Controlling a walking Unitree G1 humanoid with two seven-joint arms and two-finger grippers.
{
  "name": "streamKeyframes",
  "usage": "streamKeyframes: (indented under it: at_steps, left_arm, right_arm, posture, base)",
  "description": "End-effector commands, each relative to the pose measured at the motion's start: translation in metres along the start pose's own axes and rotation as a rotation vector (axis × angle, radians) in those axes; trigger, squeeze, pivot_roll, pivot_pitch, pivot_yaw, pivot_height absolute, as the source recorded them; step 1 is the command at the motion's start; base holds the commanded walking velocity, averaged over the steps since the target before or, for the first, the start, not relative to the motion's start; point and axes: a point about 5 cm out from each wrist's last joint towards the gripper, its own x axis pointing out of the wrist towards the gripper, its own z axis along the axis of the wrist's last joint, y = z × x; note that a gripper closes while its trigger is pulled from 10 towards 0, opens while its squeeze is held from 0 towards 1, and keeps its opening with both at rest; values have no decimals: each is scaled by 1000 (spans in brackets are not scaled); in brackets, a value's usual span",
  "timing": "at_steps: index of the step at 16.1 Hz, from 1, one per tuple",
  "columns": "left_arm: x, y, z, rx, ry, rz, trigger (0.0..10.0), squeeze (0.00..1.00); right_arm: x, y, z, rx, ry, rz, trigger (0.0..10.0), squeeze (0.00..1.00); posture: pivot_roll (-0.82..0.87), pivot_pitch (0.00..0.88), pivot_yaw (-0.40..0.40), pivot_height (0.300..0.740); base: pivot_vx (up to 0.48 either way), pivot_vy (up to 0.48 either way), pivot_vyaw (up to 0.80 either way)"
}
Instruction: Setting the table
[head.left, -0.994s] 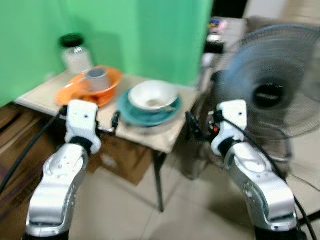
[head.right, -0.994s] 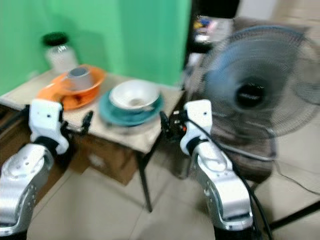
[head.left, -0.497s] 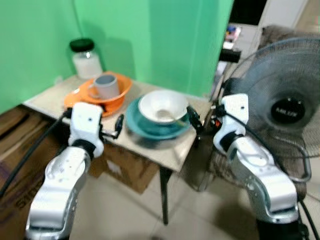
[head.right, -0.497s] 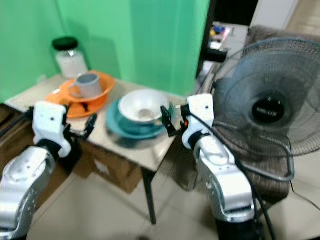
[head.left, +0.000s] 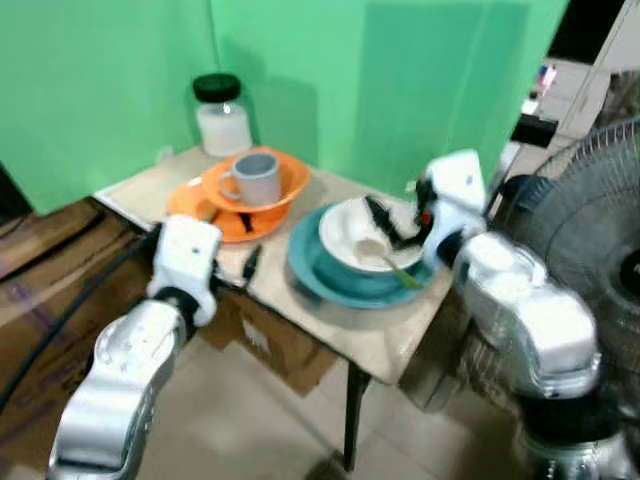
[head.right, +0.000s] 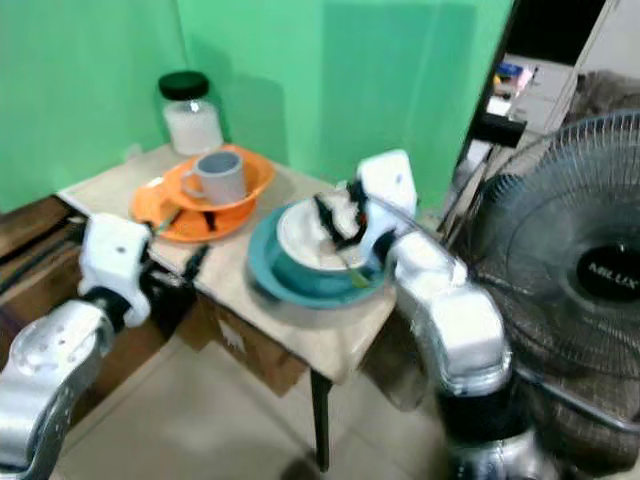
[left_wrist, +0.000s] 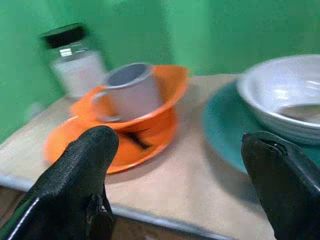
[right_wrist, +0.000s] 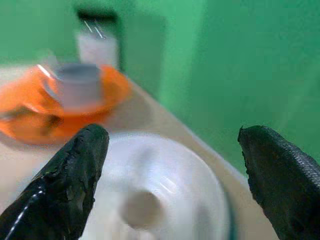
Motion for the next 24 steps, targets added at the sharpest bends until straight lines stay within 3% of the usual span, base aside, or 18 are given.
streamKeyframes:
  at_steps: [1, 4, 7, 9, 12, 15, 16, 17, 18, 19, 21, 22, 23, 24]
  left_arm:
    - [-3, -1, -2, 9, 16, -32, 10000, 0]
    - [-5, -5, -6, 17, 44, -104, 10000, 0]
    - [-12, -17, -20, 20, 152, -257, 10000, 0]
    - [-13, -19, -22, 13, 169, -284, 10000, 0]
    - [-15, -31, -21, -61, 184, -412, 10000, 0]
    - [-22, -41, -14, -115, 188, -539, 10000, 0]
    - [-22, -43, -12, -118, 190, -571, 10000, 0]
    - [-22, -44, -11, -119, 191, -575, 10000, 0]
    - [-22, -44, -10, -119, 191, -580, 10000, 0]
    - [-22, -45, -10, -119, 194, -590, 10000, 0]
    - [-22, -45, -9, -117, 199, -600, 10000, 0]
    - [-21, -44, -9, -115, 200, -602, 10000, 0]
    - [-21, -44, -9, -113, 201, -603, 10000, 0]
    - [-20, -45, -10, -112, 203, -605, 10000, 0]
  right_arm:
    - [6, 6, -4, -12, 78, 53, 10000, 0]
    - [20, 9, -5, -2, 178, 91, 10000, 0]
    - [37, 9, -4, 110, 356, 125, 10000, 0]
    - [41, 8, -3, 118, 380, 125, 10000, 0]
    - [57, 11, -2, 113, 489, 140, 10000, 0]
    - [61, 11, 0, 105, 533, 151, 10000, 0]
    - [63, 9, 0, 111, 546, 144, 4471, 0]
    - [63, 7, 0, 112, 555, 141, 3804, 0]
    - [63, 6, -2, 111, 569, 144, 1765, 0]
    - [62, 6, -5, 100, 596, 157, 1176, 0]
    - [60, 2, -10, 85, 630, 164, 941, 0]
    - [60, 0, -12, 82, 642, 161, 1176, 0]
    - [60, -2, -14, 80, 654, 156, 2157, 0]
    - [60, -6, -17, 76, 667, 147, 1882, 0]
  posture:
    - [111, 0, 46, 740]
    - [110, 0, 42, 740]
    - [108, 0, 36, 740]
    - [108, 0, 36, 740]
    - [102, 0, 34, 740]
    - [103, 0, 27, 740]
    - [105, 0, 22, 740]
    - [104, 0, 21, 740]
    - [101, 0, 23, 740]
    - [97, 0, 26, 740]
    - [90, 0, 29, 740]
    - [89, 0, 30, 740]
    - [87, 0, 31, 740]
    - [86, 0, 30, 740]
  base:
    - [0, 0, 0]
    - [0, 0, 0]
    - [0, 0, 0]
    - [0, 0, 0]
    - [0, 0, 0]
    - [0, 0, 0]
    - [0, 0, 0]
    - [0, 0, 0]
    - [0, 0, 0]
    - [0, 0, 0]
    - [0, 0, 0]
    - [0, 0, 0]
    - [0, 0, 0]
    - [0, 0, 0]
